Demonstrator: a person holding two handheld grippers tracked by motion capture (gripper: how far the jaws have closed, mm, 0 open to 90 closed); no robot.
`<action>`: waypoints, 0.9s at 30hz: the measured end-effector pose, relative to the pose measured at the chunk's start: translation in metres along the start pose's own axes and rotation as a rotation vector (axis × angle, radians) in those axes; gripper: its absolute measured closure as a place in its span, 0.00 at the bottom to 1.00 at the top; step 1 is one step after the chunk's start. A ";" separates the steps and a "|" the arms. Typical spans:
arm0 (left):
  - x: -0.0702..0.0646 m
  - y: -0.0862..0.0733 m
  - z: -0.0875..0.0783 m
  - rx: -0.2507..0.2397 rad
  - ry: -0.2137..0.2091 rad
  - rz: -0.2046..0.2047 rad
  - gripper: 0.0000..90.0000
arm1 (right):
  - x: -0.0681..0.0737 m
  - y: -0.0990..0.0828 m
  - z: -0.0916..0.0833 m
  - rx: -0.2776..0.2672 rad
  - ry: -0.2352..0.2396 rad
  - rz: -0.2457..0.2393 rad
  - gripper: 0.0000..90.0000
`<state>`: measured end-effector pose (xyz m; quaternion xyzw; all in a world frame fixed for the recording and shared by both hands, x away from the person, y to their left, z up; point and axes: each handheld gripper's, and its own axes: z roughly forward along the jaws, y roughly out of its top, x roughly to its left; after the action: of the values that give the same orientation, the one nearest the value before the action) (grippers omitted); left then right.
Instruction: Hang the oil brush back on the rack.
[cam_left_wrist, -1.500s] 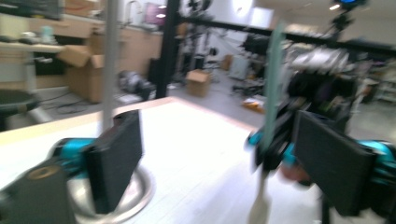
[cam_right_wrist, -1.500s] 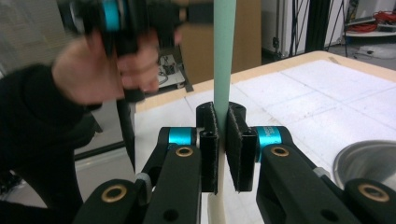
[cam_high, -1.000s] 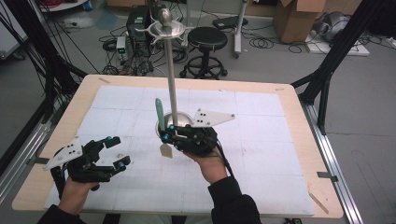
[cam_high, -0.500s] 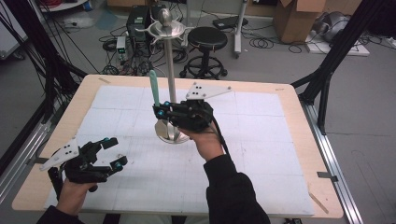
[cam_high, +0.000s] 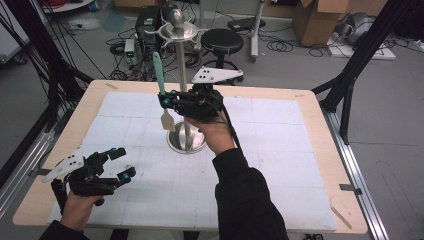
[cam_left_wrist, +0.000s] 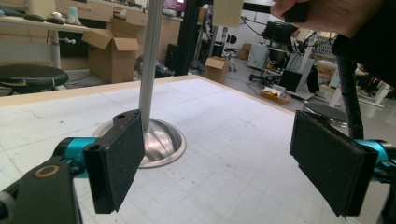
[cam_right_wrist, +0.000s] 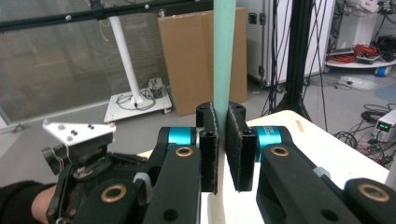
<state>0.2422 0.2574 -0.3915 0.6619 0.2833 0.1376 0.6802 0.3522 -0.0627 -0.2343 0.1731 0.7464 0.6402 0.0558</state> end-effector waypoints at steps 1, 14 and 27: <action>0.000 0.000 0.000 0.000 0.000 0.000 0.21 | 0.000 0.000 0.000 0.000 0.000 0.000 0.93; 0.000 0.000 0.000 0.000 -0.009 -0.003 0.21 | -0.013 0.009 0.004 0.009 -0.031 0.024 0.93; 0.001 0.000 0.000 0.000 -0.010 -0.005 0.21 | -0.017 0.008 0.004 0.013 -0.041 0.030 0.93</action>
<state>0.2428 0.2580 -0.3917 0.6621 0.2813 0.1326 0.6819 0.3705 -0.0635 -0.2295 0.1978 0.7464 0.6326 0.0602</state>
